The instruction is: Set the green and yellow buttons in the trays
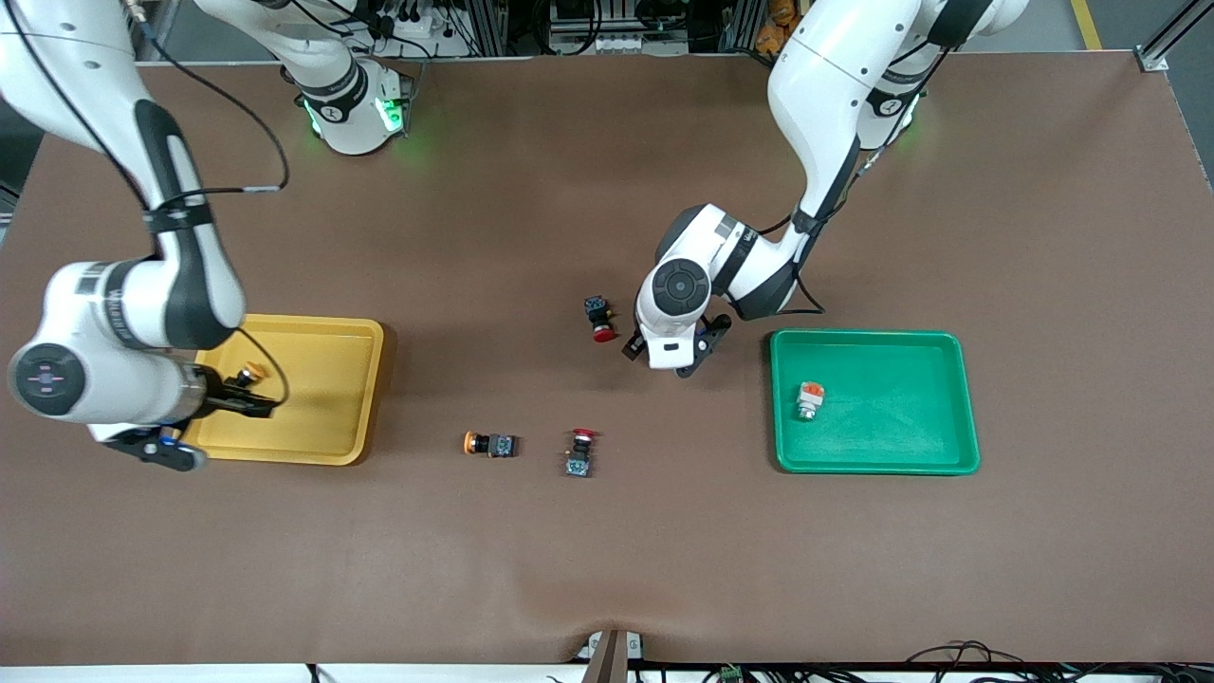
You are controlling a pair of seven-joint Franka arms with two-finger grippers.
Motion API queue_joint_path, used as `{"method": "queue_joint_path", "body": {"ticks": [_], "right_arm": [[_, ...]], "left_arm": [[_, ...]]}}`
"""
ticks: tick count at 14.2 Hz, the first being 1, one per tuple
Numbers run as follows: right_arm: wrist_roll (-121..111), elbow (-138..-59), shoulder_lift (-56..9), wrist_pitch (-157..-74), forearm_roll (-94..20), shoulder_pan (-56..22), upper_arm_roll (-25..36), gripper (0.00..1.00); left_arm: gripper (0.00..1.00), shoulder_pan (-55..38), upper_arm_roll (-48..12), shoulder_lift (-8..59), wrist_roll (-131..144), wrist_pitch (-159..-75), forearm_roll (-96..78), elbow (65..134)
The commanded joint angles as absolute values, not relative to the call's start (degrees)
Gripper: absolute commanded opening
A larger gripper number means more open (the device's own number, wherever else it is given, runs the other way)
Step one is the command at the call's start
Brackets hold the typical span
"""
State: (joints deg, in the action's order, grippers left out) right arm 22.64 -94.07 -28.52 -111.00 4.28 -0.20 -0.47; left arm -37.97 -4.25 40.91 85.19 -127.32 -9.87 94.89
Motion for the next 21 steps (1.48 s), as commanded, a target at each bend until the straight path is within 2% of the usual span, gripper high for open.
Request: {"method": "queue_joint_path", "body": {"ticks": [1, 2, 3, 6, 7, 10, 15, 18, 21], "right_arm": [[31.25, -93.78, -27.60, -110.83, -0.42, -4.03, -0.35, 1.00], [34.60, -93.00, -27.86, -111.09, -3.48, -4.91, -0.35, 1.00], [38.20, -92.29, -28.64, -112.31, -7.34, -5.62, -0.26, 1.00], [48.13, -92.20, -30.49, -118.20, -11.25, -8.95, -0.26, 1.00], [52.08, -92.20, -31.28, -120.04, -10.90, -10.44, -0.18, 1.00], [65.88, -91.06, -34.27, -126.20, -10.46, -15.45, -0.18, 1.00], [86.44, -83.07, -41.82, -126.39, -7.40, -22.84, 0.26, 1.00], [97.53, -81.74, -44.46, -126.39, -3.70, -25.22, 0.18, 1.00], [102.38, -79.99, -46.75, -126.65, -3.60, -25.75, 0.26, 1.00]], "left_arm": [[1.00, -38.50, -3.52, 40.34, 86.13, -127.62, -8.53, 96.59], [1.00, -38.50, -3.52, 40.34, 86.22, -127.62, -7.57, 97.03], [0.84, -38.41, -3.60, 40.52, 86.22, -127.62, -6.51, 97.03], [0.13, -38.41, -3.60, 40.34, 86.31, -127.62, -4.57, 96.94], [0.00, -38.06, -3.69, 40.08, 86.13, -127.53, -4.40, 96.68], [0.00, -36.57, -3.60, 38.59, 84.12, -125.17, -4.31, 96.15], [0.00, -29.81, -3.43, 32.18, 69.82, -114.90, -4.22, 96.06], [0.00, -24.98, -3.51, 28.31, 60.06, -108.65, -0.29, 96.07], [0.00, -19.71, -3.60, 26.37, 50.14, -106.27, 2.11, 96.24]]}}
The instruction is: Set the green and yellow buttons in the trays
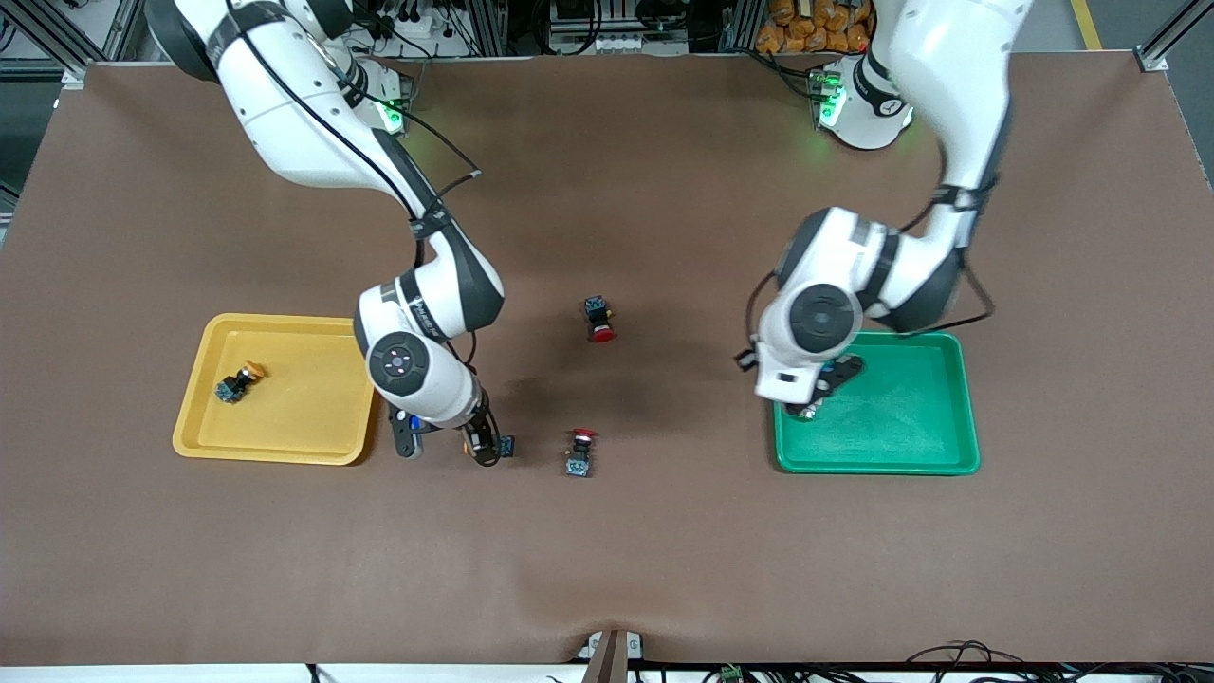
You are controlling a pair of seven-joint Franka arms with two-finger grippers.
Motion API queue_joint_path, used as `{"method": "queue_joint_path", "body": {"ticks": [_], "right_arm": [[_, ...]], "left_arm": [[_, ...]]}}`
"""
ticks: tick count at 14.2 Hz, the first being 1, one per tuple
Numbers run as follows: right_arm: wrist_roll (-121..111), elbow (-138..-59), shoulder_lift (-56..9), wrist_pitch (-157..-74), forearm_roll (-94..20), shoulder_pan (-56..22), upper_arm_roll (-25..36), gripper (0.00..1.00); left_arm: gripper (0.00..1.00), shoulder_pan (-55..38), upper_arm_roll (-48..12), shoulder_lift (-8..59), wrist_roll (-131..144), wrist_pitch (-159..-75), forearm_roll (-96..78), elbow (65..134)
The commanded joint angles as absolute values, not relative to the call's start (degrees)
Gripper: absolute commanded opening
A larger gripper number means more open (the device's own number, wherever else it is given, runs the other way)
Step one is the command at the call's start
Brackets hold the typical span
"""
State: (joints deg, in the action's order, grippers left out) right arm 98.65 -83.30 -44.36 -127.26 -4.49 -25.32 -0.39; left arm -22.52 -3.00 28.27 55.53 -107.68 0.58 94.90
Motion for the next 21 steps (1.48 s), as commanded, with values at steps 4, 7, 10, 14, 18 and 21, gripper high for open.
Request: {"method": "queue_joint_path", "body": {"ticks": [4, 7, 10, 14, 18, 21], "right_arm": [[102.39, -79.54, -48.78, -131.65, -3.52, -25.23, 0.44, 1.00], [102.22, -76.82, -50.71, -132.28, -2.56, -24.87, 0.44, 1.00], [102.13, -76.82, -51.41, -132.36, -2.02, -24.96, 0.35, 1.00], [102.13, -77.26, -51.59, -132.28, -0.26, -25.84, 0.35, 1.00], [102.04, -77.34, -51.59, -132.28, 0.87, -25.84, 0.35, 0.00], [101.52, -77.08, -50.63, -131.67, 2.29, -25.23, 0.35, 0.00]], "left_arm": [[0.00, -12.50, -3.78, 25.93, 35.02, -106.00, 2.11, 97.12], [0.01, -9.24, -3.69, 27.41, 26.04, -107.40, 2.37, 97.38], [0.03, -8.35, -3.69, 29.87, 20.41, -111.78, 5.78, 97.38], [0.08, -8.35, -3.69, 33.57, 15.48, -119.26, 7.12, 97.12], [0.13, -8.52, -3.69, 36.99, 13.36, -123.21, 7.12, 97.47], [0.24, -8.52, -3.60, 37.62, 13.27, -124.98, 7.12, 98.35]]}}
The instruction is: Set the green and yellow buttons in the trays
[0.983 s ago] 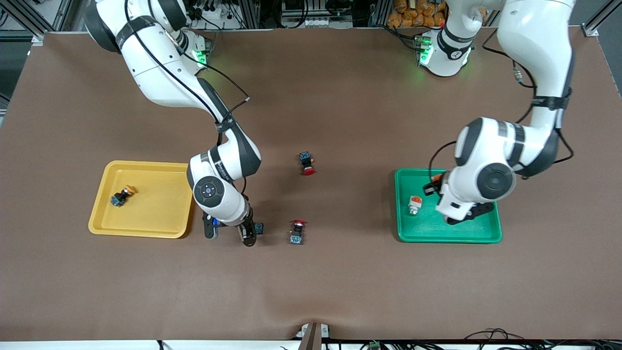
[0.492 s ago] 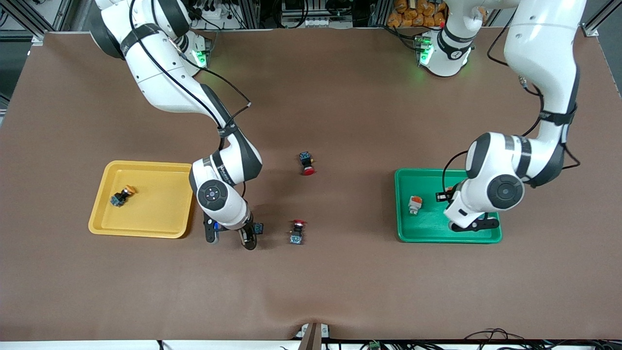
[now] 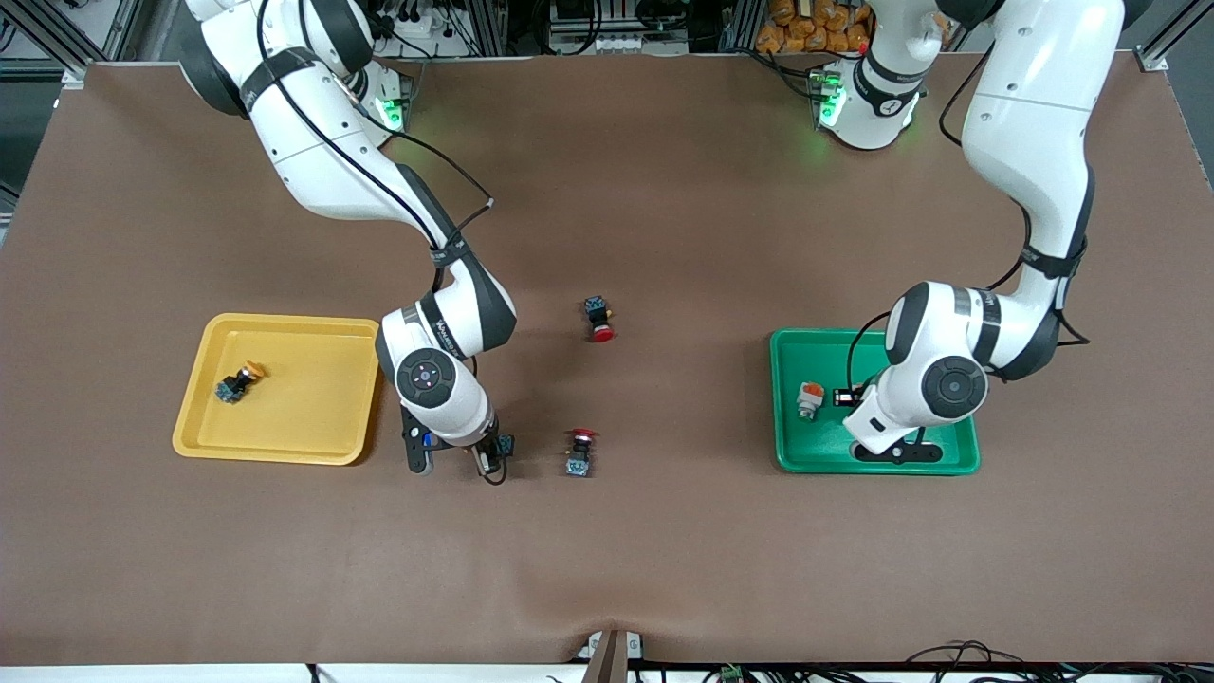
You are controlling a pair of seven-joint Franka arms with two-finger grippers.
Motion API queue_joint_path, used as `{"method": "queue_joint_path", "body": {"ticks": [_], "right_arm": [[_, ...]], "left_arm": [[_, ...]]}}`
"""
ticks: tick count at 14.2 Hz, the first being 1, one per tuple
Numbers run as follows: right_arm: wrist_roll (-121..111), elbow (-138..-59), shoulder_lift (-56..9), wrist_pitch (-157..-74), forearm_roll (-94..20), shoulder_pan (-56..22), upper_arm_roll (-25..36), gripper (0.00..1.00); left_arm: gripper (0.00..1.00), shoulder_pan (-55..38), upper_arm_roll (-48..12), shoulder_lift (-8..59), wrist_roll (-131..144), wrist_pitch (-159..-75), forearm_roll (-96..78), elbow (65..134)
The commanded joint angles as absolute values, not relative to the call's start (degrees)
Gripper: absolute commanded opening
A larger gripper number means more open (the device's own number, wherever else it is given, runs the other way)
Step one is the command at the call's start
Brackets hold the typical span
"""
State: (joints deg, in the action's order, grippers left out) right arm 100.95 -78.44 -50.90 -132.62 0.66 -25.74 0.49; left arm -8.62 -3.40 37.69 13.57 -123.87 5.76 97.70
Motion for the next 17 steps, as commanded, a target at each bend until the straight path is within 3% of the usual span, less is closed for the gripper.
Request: {"method": "queue_joint_path", "body": {"ticks": [1, 3, 4, 5, 12, 17], "right_arm": [[101.34, -77.08, -49.49, -131.31, 2.11, -24.88, 0.26, 0.00], [97.85, -76.82, -47.82, -126.50, 1.76, -22.95, 0.09, 0.00], [94.60, -76.82, -45.99, -123.34, 1.41, -21.98, 0.09, 0.00], [91.18, -76.82, -44.14, -120.61, 1.15, -20.67, 0.00, 0.00], [69.82, -77.69, -36.22, -104.97, -0.18, -9.77, -0.09, 0.00], [57.77, -81.90, -34.28, -102.39, 0.97, -2.83, 0.26, 0.00]], "left_arm": [[0.29, -8.61, -3.60, 37.79, 13.27, -124.98, 7.12, 98.35], [0.42, -7.48, -3.60, 37.97, 11.88, -124.98, 7.21, 98.26], [0.60, -7.12, -3.60, 37.97, 10.47, -124.98, 7.21, 98.17], [0.98, -6.95, -3.60, 37.88, 10.02, -124.98, 7.12, 98.09], [1.00, -6.94, -3.52, 35.95, 10.20, -124.37, 7.03, 94.31], [1.00, -6.77, -3.43, 32.18, 10.11, -123.84, 6.94, 91.23]]}}
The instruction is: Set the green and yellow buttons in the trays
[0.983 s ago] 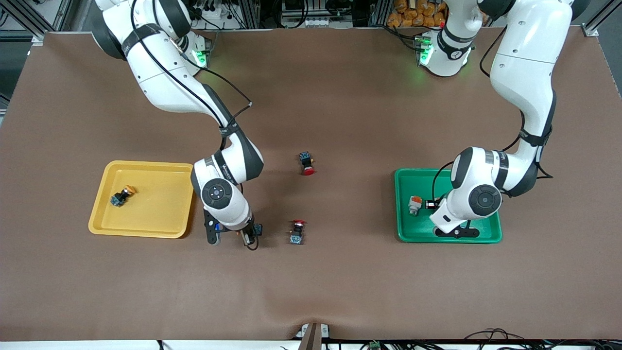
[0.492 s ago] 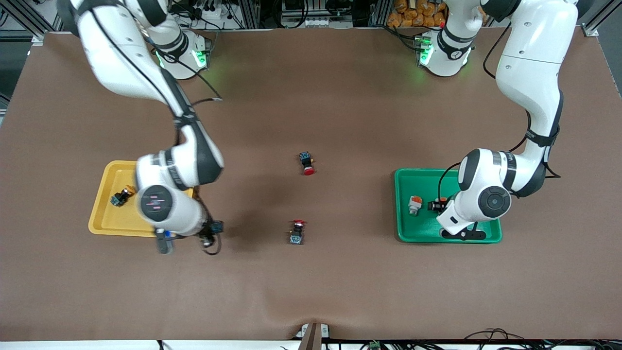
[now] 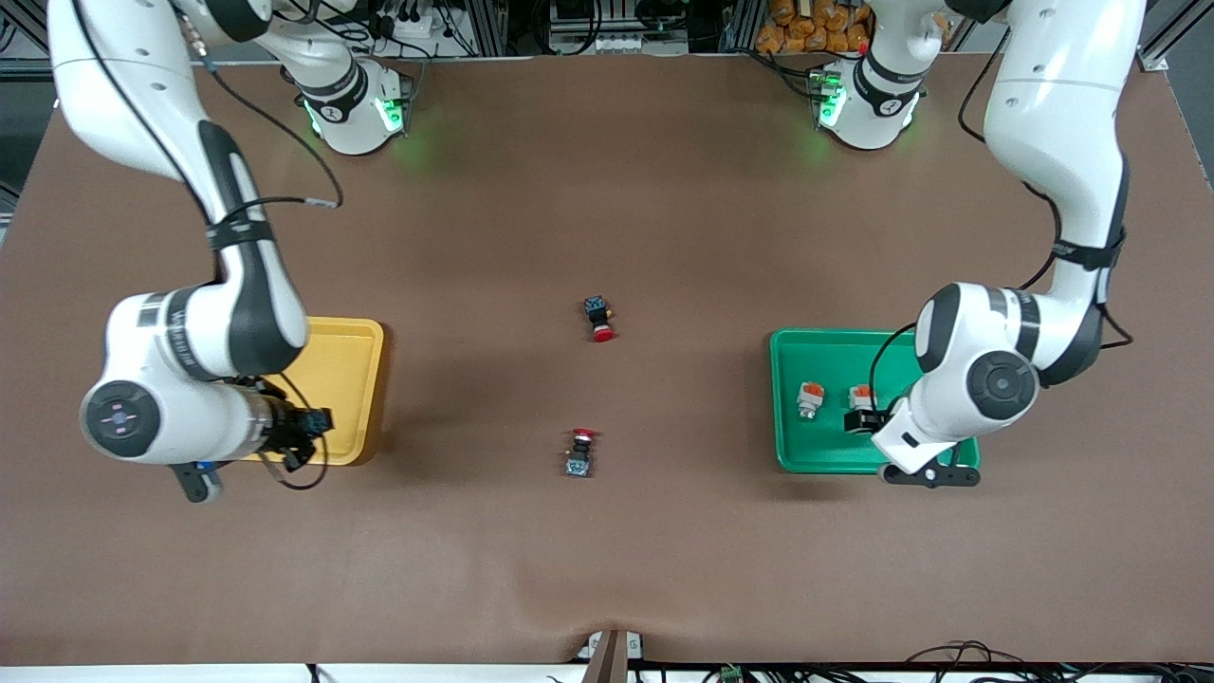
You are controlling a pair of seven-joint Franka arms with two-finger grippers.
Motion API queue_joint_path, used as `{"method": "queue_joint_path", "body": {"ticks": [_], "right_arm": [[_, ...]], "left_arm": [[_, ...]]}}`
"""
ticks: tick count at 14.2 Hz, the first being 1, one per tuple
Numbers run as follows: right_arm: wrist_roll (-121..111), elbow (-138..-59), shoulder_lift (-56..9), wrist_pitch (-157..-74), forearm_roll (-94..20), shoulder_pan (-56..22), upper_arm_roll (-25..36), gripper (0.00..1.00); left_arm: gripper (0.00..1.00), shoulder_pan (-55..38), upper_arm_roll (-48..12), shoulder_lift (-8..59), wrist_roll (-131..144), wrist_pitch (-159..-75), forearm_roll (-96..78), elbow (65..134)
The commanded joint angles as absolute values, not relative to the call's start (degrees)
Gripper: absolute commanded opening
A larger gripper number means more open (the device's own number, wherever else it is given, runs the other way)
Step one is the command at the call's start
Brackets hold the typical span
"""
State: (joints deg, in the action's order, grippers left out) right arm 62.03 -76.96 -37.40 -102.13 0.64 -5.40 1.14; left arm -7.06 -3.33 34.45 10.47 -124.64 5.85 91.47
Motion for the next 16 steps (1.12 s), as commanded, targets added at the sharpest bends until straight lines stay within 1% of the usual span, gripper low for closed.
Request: {"method": "queue_joint_path", "body": {"ticks": [1, 2, 3, 4, 6, 8, 16], "right_arm": [[54.53, -82.70, -34.19, -102.22, 0.88, -1.07, 0.18, 0.00], [51.19, -83.49, -33.75, -101.96, 0.88, 0.34, 0.09, 0.25], [48.46, -84.89, -32.97, -102.04, 0.88, 0.70, 0.17, 0.77], [46.77, -85.77, -32.26, -102.04, 0.88, 0.62, 0.18, 1.00], [42.65, -86.65, -30.77, -101.95, 0.88, 0.44, 0.00, 1.00], [35.72, -88.85, -27.88, -102.04, 0.62, 0.09, -0.18, 1.00], [12.25, -99.83, -12.85, -101.95, 0.18, 0.00, -0.26, 1.00]], "left_arm": [[1.00, -6.42, -3.51, 31.47, 10.02, -123.49, 6.94, 90.80], [1.00, -6.33, -3.52, 30.42, 10.02, -123.05, 6.94, 90.53], [1.00, -6.33, -3.52, 29.28, 10.02, -122.70, 6.94, 90.18], [1.00, -6.33, -3.52, 28.22, 10.02, -121.56, 6.94, 89.91], [1.00, -6.33, -3.52, 25.85, 10.02, -119.72, 6.42, 89.91], [1.00, -6.24, -3.52, 22.87, 10.11, -116.64, 6.15, 89.91], [1.00, -5.98, -3.78, 12.76, 9.93, -107.85, 4.58, 89.91]]}}
